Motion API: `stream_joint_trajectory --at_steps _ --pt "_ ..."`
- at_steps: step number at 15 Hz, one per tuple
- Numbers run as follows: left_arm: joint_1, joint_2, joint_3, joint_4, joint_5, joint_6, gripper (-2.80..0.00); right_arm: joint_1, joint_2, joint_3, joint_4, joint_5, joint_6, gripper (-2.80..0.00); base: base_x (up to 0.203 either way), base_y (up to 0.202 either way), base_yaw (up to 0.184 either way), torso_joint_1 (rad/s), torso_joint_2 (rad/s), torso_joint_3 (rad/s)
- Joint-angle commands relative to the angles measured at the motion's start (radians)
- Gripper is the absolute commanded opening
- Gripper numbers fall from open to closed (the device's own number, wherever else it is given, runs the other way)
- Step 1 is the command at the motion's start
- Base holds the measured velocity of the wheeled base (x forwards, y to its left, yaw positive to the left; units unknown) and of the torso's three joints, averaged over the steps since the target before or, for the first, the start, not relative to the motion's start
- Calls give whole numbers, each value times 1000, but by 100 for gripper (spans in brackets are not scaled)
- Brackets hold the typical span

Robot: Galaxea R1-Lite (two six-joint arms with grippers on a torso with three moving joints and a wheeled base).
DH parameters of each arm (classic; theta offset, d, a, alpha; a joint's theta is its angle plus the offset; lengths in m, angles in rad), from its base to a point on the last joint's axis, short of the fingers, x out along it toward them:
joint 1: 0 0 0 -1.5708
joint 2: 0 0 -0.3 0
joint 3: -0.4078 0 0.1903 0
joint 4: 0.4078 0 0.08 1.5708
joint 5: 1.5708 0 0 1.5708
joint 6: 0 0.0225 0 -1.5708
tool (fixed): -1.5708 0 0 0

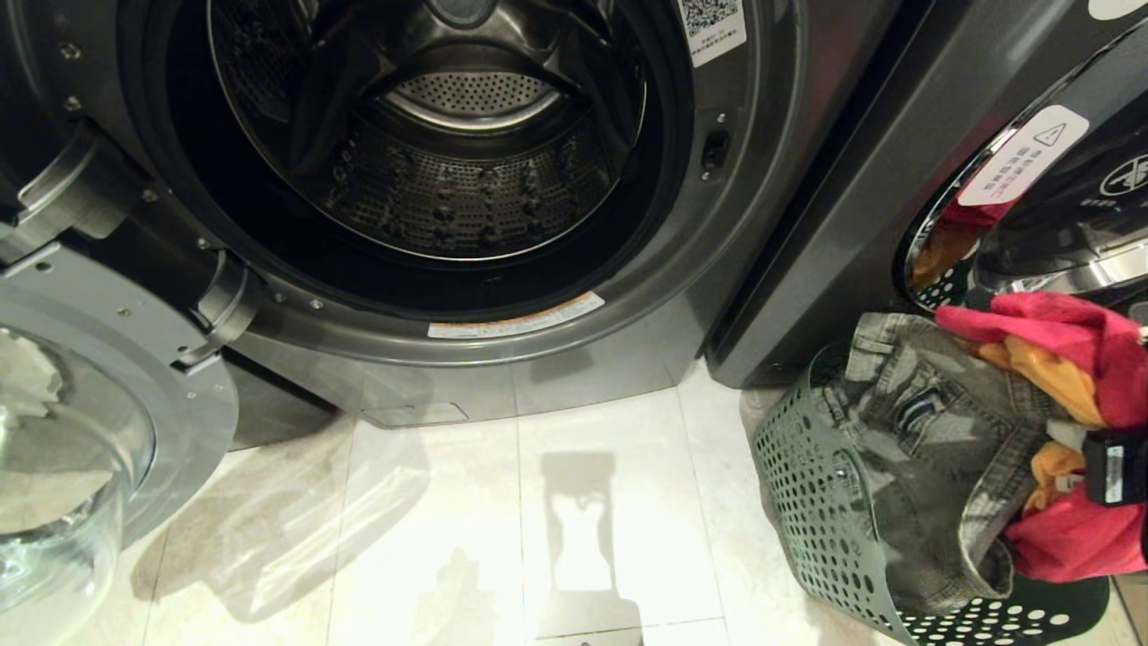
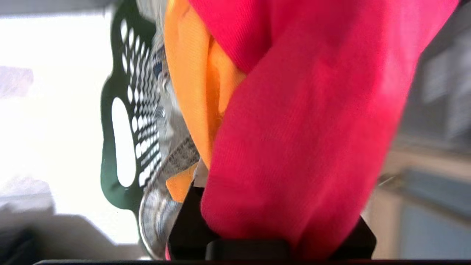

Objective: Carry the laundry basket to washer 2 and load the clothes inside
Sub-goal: Place the clothes into the washing machine

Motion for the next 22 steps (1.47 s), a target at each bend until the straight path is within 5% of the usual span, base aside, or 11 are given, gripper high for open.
stream_joint_trajectory --at_steps 1,5,13,22 --pt "0 0 40 -1 0 0 -280 0 -246 24 -4 -8 -52 -280 0 0 0 0 0 0" --pt "0 0 40 -1 0 0 -280 -21 -431 -36 24 -13 -138 -280 0 0 0 0 0 0" --pt "0 0 40 -1 0 0 -280 -17 -522 -398 355 -4 -138 -280 0 0 0 0 0 0" --pt "0 0 40 -1 0 0 -280 -15 -510 -456 393 -11 -135 -280 0 0 0 0 0 0"
